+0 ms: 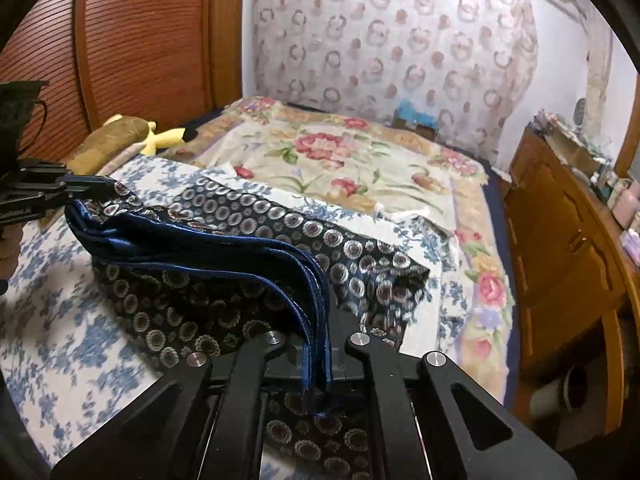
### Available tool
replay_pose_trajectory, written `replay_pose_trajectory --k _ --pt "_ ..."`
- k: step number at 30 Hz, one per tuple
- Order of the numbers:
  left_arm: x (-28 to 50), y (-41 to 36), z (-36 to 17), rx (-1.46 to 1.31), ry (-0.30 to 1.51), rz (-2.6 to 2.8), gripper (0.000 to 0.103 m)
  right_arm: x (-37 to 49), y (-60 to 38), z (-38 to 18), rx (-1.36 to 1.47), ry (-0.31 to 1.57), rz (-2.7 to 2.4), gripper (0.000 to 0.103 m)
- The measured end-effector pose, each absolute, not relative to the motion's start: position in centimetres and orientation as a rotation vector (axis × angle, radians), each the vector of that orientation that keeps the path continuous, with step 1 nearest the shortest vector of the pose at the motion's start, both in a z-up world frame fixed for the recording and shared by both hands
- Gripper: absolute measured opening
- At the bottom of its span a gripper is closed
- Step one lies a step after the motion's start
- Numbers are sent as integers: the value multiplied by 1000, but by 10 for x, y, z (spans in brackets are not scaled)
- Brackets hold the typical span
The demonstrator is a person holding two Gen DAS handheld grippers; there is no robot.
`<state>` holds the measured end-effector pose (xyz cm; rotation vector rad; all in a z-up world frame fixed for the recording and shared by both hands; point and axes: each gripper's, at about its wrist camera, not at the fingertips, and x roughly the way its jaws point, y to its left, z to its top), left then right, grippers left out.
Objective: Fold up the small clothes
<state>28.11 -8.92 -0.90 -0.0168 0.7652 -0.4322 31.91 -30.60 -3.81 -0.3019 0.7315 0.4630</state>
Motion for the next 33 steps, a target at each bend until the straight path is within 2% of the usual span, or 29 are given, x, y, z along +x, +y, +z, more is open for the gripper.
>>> replay_pose_trajectory --k 8,12,14,15,16,17,18,19,22,30,32,33 --pt "317 -90 -23 -19 808 -430 1 378 -315 -68 -268 840 463 2" --pt "323 -84 -25 -33 824 -454 6 389 -318 -70 -249 843 446 3" --pt "321 -81 -25 -30 826 -463 7 390 -318 -72 -256 845 428 14" --pt "320 -80 -24 -31 826 -469 9 390 -318 -72 -260 844 422 25" --pt "318 -79 -23 -30 822 -472 15 391 -319 -73 -265 847 406 32" --pt "316 -78 -21 -25 809 -459 22 396 -322 -73 -259 852 400 35" --pt "314 -74 -18 -25 798 -448 35 398 -326 -73 -241 857 394 41" --pt "314 -71 -16 -36 792 -452 40 400 -331 -73 -229 856 380 45" --pt "317 -64 -15 -59 790 -455 45 407 -342 -70 -203 851 342 47" --pt "331 -73 -36 -32 848 -442 45 405 -361 -48 -180 787 199 47" --pt "337 -76 -44 -19 866 -437 45 397 -364 -44 -176 779 198 53" --pt "341 -78 -47 -15 872 -436 45 394 -364 -43 -172 777 203 60"
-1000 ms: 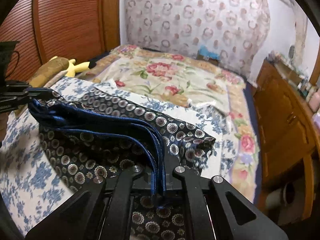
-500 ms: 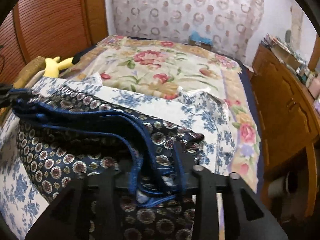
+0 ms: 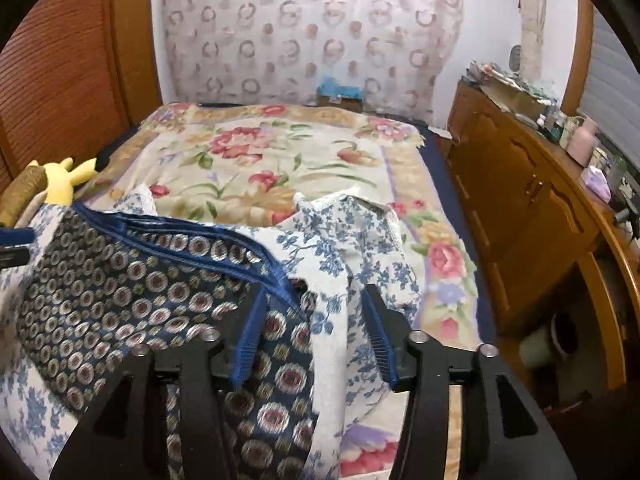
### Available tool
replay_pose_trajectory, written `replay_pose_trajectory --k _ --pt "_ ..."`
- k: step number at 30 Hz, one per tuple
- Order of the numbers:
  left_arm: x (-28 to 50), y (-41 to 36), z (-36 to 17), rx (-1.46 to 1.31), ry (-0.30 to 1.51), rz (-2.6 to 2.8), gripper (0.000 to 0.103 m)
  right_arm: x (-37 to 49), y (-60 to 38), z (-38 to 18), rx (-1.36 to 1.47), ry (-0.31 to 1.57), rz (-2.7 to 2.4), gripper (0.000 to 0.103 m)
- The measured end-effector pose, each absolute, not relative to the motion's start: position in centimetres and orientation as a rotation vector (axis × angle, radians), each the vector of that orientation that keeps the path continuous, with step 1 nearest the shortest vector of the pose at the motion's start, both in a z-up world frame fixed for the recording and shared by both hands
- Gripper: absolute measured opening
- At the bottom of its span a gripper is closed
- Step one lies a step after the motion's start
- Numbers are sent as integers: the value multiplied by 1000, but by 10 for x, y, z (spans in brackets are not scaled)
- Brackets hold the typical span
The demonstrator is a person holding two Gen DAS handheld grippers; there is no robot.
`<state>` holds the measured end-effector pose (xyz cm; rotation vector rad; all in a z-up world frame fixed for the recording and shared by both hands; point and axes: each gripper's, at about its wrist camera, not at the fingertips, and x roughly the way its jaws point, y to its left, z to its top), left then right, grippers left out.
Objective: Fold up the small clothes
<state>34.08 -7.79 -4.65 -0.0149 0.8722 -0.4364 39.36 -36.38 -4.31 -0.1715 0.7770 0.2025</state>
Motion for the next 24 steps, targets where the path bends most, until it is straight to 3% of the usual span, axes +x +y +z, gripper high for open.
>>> replay_pose_trajectory --k 3,24 --pt "355 -80 -55 -20 895 -432 45 381 -364 -45 -149 784 222 65" --pt "389 -78 -78 -75 960 -453 45 399 -363 -91 -28 898 302 66"
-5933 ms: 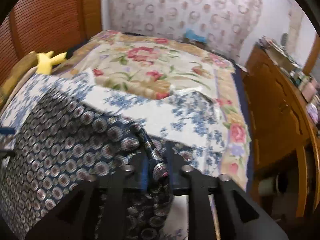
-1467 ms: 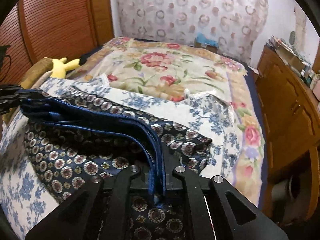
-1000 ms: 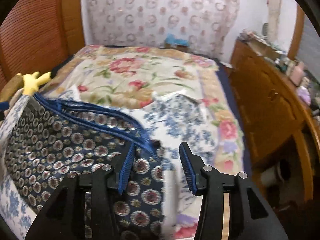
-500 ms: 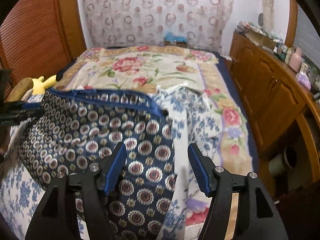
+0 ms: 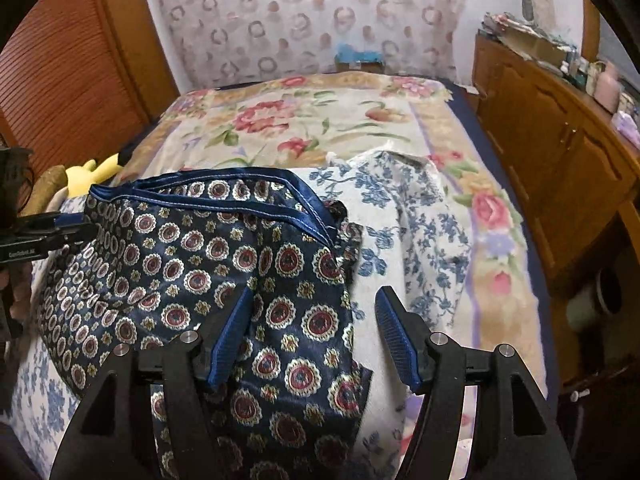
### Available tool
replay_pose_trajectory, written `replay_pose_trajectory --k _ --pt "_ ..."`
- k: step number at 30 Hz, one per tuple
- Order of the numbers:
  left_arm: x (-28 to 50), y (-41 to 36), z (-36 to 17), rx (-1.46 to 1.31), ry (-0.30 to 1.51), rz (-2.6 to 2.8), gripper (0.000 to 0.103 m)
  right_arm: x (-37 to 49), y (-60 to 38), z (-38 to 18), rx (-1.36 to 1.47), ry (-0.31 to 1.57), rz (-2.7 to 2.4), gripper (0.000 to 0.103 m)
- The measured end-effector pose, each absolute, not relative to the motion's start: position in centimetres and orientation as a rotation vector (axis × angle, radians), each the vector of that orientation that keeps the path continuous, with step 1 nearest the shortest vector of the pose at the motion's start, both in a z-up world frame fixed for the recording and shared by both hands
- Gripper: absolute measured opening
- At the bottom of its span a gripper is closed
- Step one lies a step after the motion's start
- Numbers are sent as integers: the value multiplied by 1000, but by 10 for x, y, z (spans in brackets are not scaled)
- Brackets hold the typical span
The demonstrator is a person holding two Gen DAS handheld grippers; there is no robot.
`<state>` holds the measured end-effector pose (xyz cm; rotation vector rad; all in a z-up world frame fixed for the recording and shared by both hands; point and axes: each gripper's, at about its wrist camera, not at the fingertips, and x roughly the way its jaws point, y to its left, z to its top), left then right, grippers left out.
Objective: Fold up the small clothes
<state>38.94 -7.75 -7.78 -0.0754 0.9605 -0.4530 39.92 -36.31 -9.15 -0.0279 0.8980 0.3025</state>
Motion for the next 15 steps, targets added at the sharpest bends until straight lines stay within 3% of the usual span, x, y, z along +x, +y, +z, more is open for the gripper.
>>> replay_pose_trajectory --k 8,15 --pt "397 -74 -78 -92 951 -481 44 410 -351 -92 -69 920 360 63" --pt "398 -75 -78 -118 953 -520 7 410 -343 -94 -62 915 422 21"
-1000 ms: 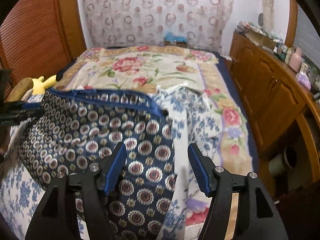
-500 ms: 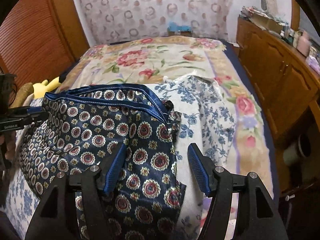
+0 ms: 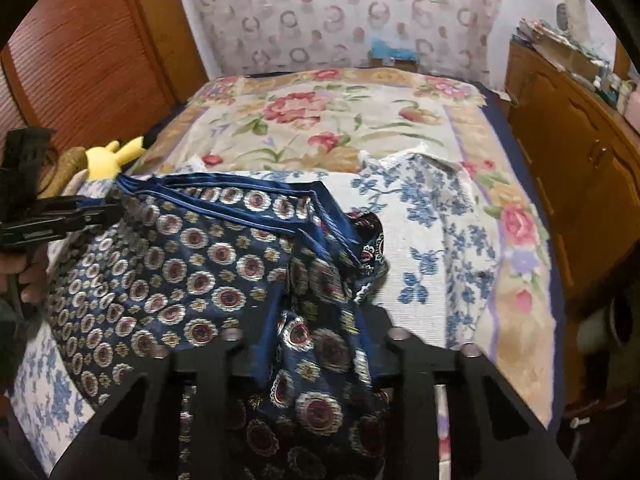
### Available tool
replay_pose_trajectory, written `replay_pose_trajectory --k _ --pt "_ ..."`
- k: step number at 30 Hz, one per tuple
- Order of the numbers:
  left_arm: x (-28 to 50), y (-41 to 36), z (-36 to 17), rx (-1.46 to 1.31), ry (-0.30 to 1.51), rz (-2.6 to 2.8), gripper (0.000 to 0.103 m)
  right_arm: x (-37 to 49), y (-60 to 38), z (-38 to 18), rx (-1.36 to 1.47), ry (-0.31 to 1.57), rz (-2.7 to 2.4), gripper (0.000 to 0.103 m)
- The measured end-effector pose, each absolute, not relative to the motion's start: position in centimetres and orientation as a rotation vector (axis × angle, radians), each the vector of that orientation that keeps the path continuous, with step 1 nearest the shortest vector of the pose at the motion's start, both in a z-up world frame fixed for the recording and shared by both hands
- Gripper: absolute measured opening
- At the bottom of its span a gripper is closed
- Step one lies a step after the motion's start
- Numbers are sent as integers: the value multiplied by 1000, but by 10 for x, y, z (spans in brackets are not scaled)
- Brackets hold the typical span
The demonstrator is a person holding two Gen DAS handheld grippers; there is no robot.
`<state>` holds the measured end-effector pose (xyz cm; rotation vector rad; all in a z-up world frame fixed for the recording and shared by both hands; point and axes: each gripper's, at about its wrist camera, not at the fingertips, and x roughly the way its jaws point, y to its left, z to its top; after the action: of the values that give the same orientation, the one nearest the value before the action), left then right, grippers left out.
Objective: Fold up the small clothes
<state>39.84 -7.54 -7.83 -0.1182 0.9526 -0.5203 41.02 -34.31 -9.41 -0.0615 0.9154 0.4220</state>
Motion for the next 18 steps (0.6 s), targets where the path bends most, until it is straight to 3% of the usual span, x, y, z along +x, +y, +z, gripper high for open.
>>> replay_pose_trajectory --k 6,18 --pt "378 -72 -53 -129 871 -547 3 397 -341 -85 -31 863 424 12" --pt "317 -57 21 -101 661 -566 2 352 -330 -28 23 687 455 11"
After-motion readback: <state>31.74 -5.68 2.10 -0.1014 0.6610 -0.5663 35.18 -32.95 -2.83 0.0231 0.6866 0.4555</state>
